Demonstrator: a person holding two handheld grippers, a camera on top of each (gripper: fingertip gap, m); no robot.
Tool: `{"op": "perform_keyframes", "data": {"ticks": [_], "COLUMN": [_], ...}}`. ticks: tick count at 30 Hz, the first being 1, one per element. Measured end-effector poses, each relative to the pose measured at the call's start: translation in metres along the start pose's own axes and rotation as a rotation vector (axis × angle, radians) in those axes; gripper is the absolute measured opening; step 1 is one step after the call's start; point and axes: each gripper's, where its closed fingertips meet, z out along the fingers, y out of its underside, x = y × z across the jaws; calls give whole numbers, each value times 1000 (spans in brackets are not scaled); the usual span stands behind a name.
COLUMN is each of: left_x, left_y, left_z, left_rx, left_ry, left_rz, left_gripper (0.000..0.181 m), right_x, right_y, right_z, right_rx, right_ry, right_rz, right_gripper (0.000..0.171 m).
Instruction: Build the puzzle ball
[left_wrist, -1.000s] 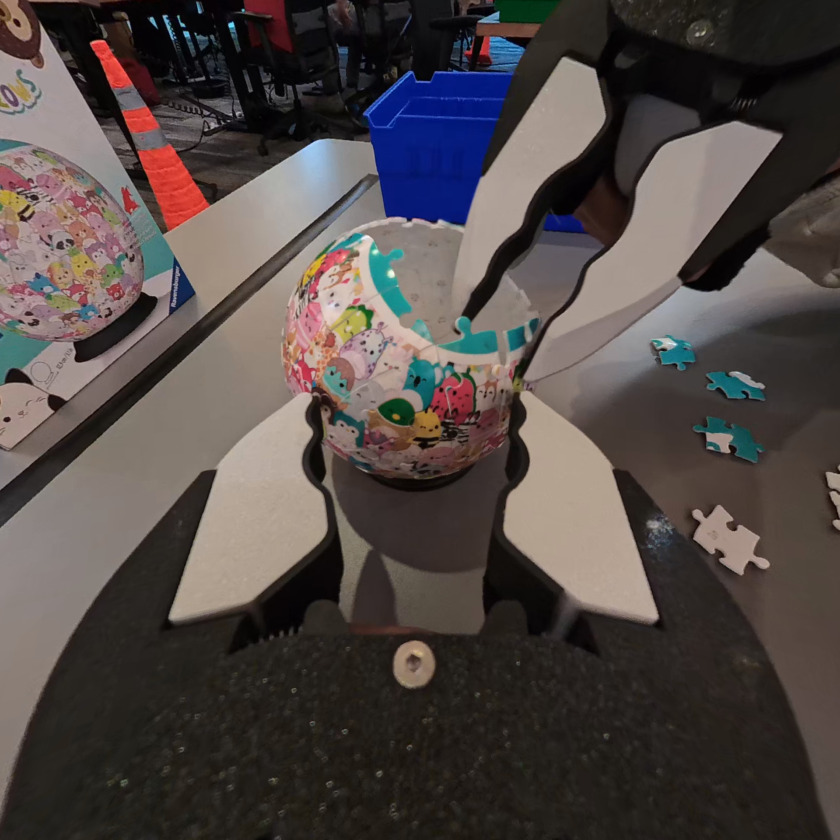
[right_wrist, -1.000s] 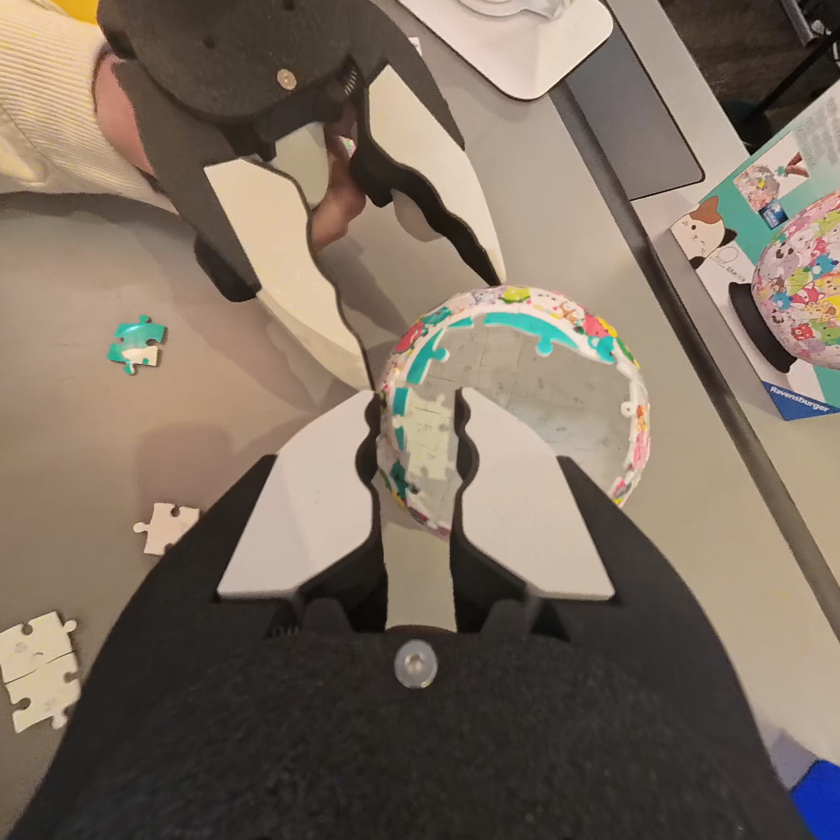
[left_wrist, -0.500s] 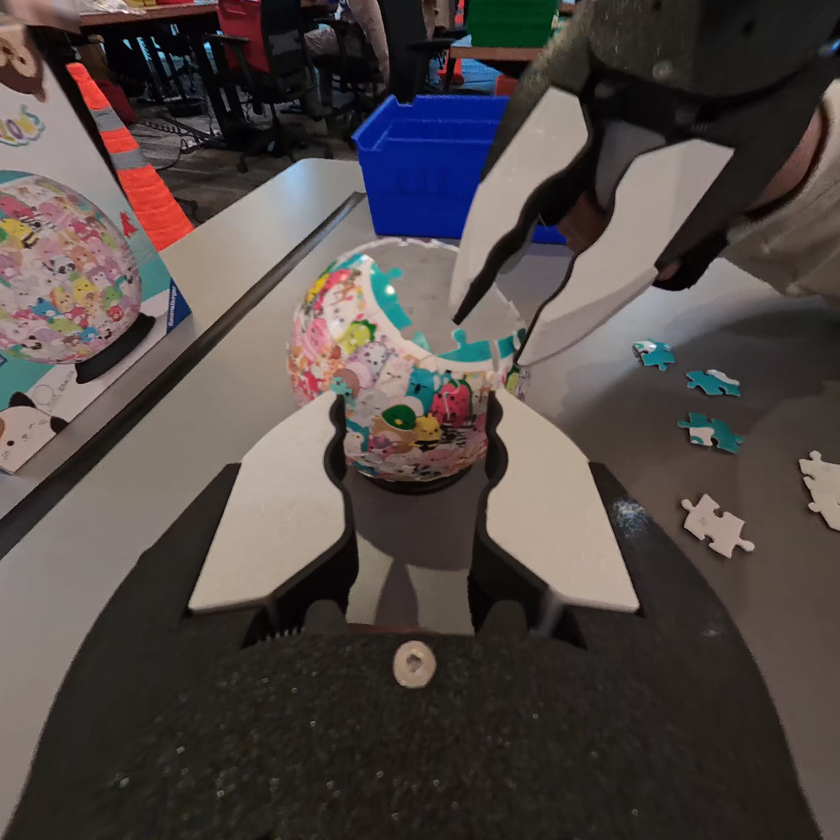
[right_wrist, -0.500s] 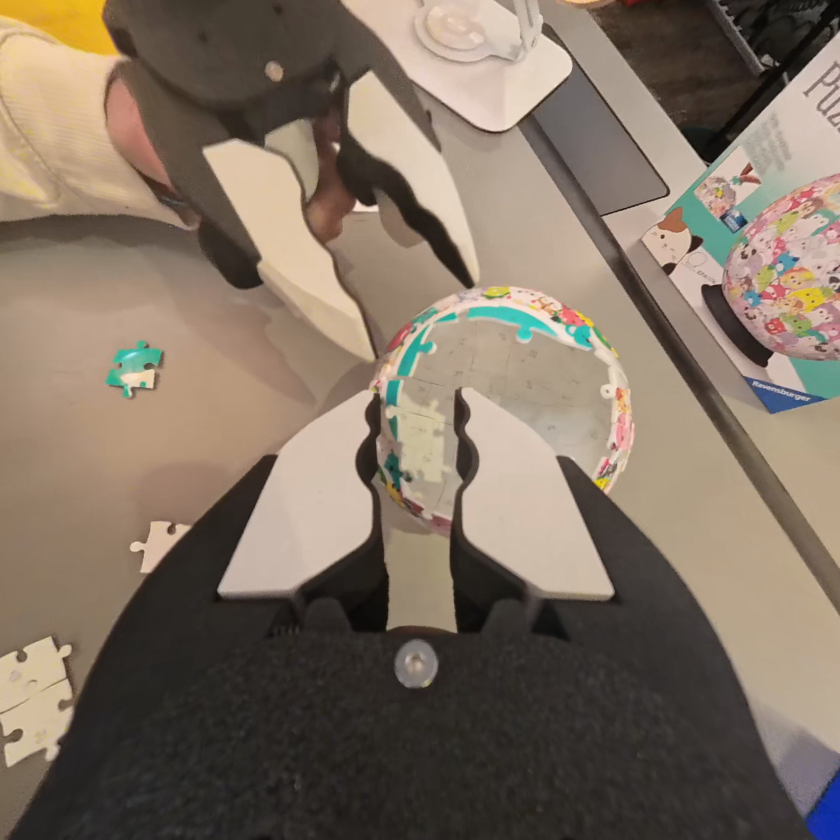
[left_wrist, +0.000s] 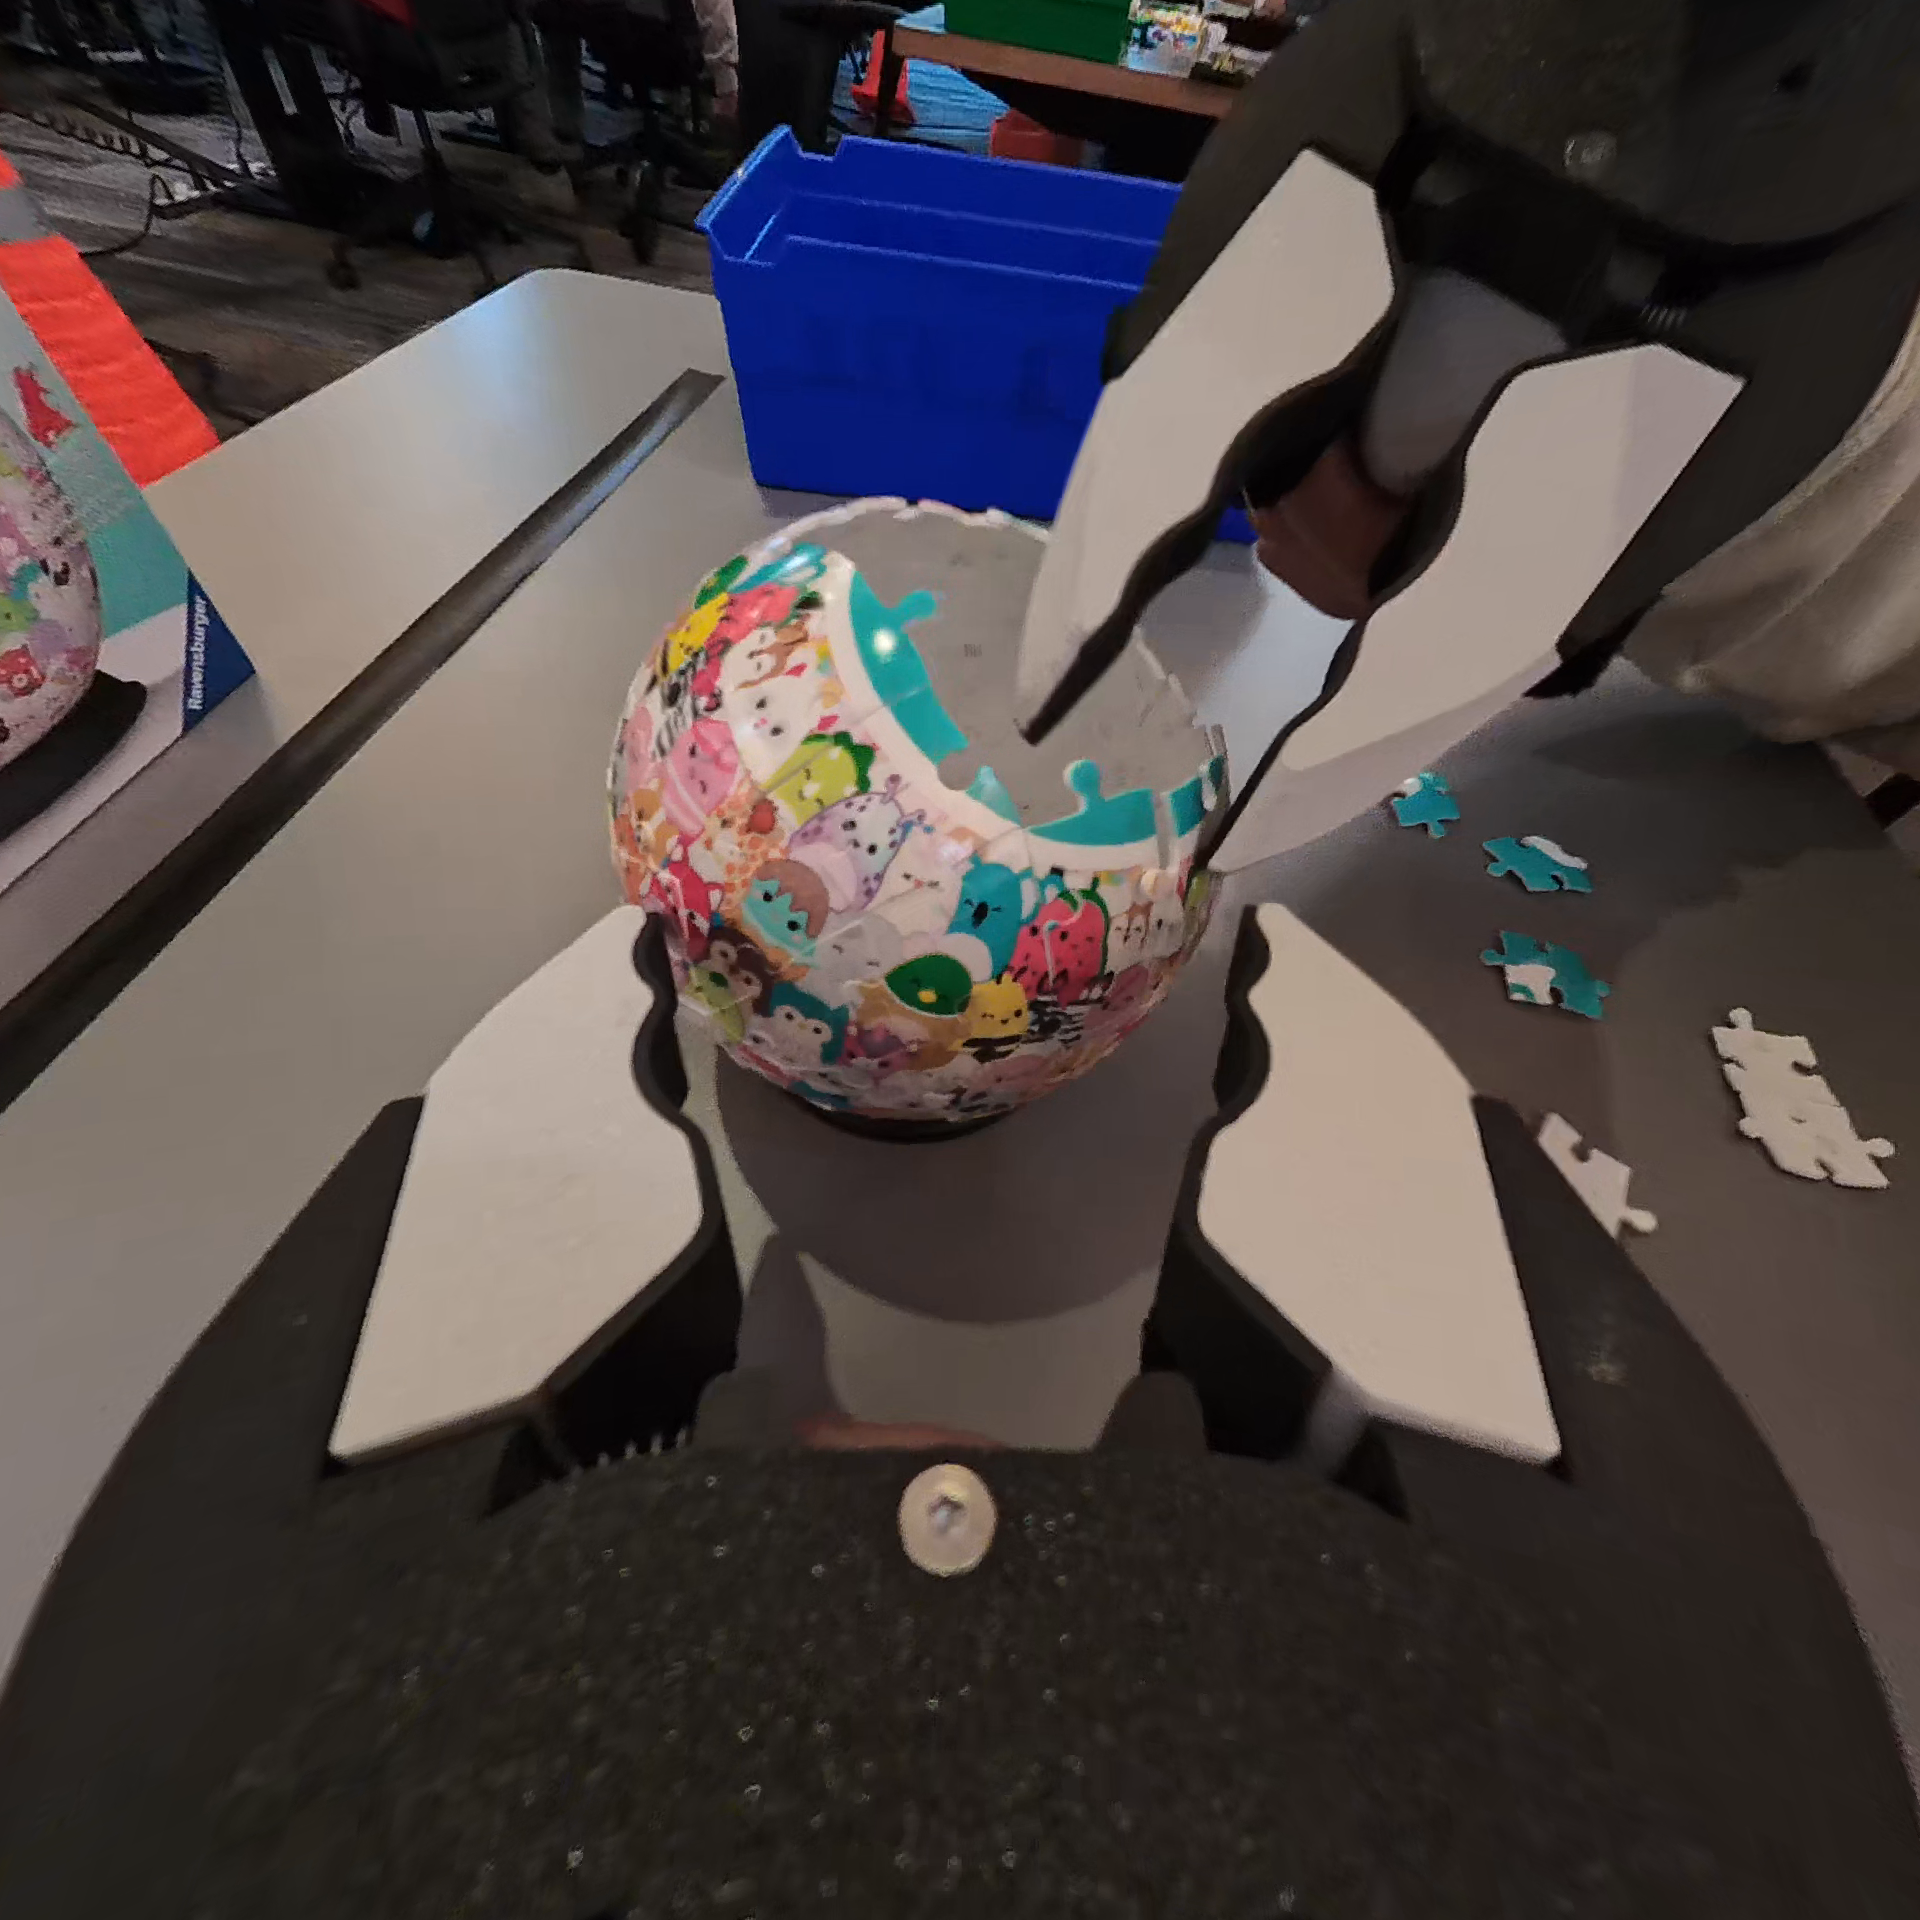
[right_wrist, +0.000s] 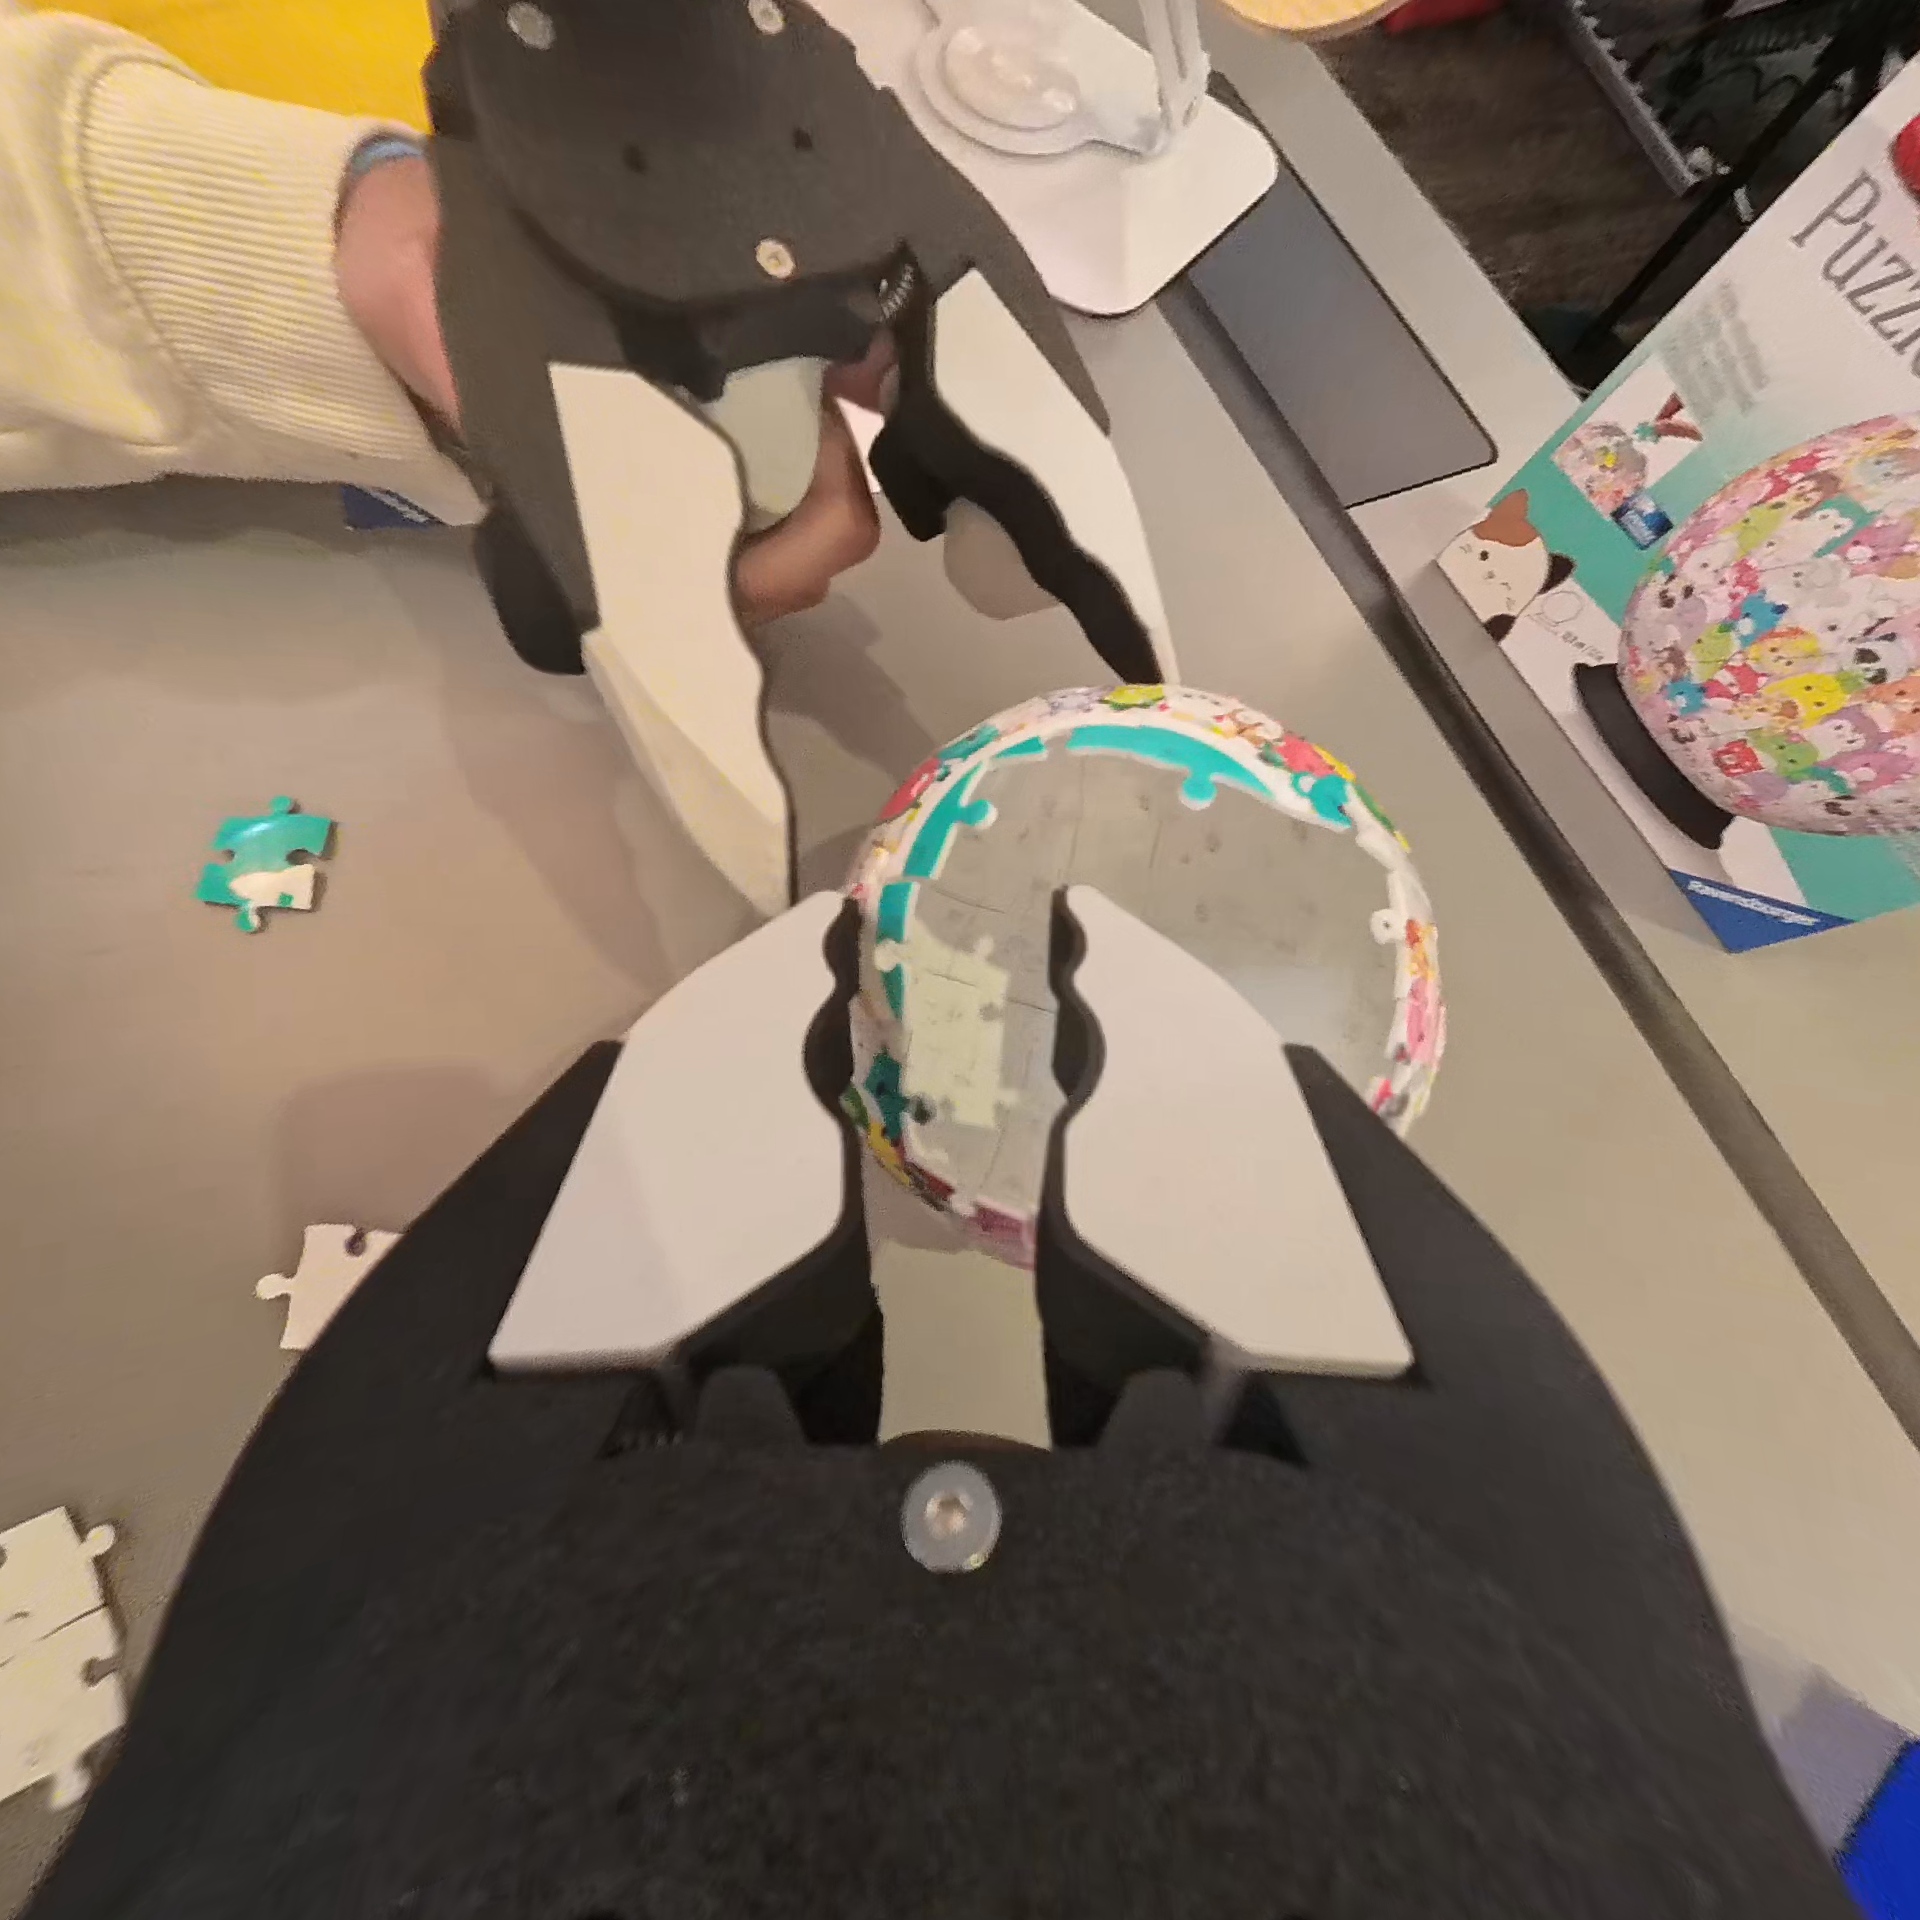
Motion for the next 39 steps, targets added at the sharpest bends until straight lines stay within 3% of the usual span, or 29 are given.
{"op": "perform_keyframes", "data": {"ticks": [8,14,17,19,20,29,34,39], "left_x": [-1,-3,-4,-4,-4,-9,-5,1], "left_y": [2,2,4,4,5,2,-8,-3], "left_z": [0,1,0,0,1,-4,-13,-7], "left_rx": [-11,-14,-16,-18,-22,24,110,76], "left_ry": [-28,-42,-48,-46,-47,-47,4,36], "left_rz": [17,24,25,25,28,-13,-79,-81], "left_gripper": [100,98,95,95,96,84,89,98], "right_x": [0,6,-4,4,6,-4,-13,-2], "right_y": [-1,0,-3,0,0,-8,2,50], "right_z": [1,4,0,2,3,-25,-48,-52], "right_rx": [8,12,35,22,24,62,182,272], "right_ry": [15,68,14,74,84,86,112,328], "right_rz": [-24,-48,-44,-71,-81,-156,59,370], "right_gripper": [35,47,45,38,44,18,20,39]}}
